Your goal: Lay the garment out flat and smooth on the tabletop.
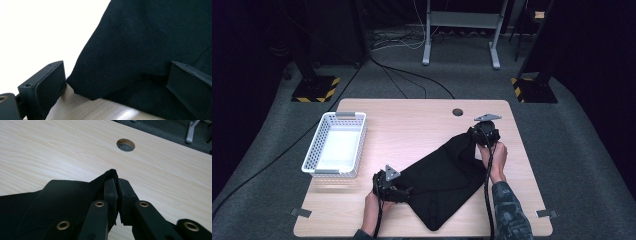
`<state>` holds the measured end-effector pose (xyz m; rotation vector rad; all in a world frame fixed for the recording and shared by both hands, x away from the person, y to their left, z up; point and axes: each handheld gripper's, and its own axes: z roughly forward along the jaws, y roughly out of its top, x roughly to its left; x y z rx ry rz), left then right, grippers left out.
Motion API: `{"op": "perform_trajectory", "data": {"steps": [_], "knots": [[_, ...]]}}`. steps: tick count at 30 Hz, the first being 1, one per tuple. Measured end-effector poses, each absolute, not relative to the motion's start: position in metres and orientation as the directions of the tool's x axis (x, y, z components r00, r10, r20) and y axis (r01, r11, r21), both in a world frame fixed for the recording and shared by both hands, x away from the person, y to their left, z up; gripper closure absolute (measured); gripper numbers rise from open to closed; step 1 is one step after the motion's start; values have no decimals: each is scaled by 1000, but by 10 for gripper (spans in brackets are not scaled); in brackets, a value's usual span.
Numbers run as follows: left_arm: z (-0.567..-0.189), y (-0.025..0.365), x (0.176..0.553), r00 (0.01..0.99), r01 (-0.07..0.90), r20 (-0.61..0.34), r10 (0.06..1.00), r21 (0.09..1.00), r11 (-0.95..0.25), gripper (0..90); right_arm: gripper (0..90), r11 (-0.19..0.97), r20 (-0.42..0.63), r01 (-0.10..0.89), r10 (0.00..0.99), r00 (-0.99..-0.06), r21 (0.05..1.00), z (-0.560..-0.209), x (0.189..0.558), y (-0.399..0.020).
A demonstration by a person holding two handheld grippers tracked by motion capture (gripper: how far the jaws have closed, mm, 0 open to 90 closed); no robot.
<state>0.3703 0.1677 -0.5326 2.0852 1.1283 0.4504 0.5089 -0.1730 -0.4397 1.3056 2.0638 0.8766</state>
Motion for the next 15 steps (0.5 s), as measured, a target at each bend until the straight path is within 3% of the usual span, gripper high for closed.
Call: {"op": "perform_trajectory", "data": {"steps": [7,15], "knots": [[-533,168,370,557,581,-30,830,728,-364,23,838,297,-79,577,925,-372,761,-444,513,-178],[-533,168,370,557,581,-30,830,727,-364,23,682,265,-64,574,936,-346,775,-441,508,-186]]}}
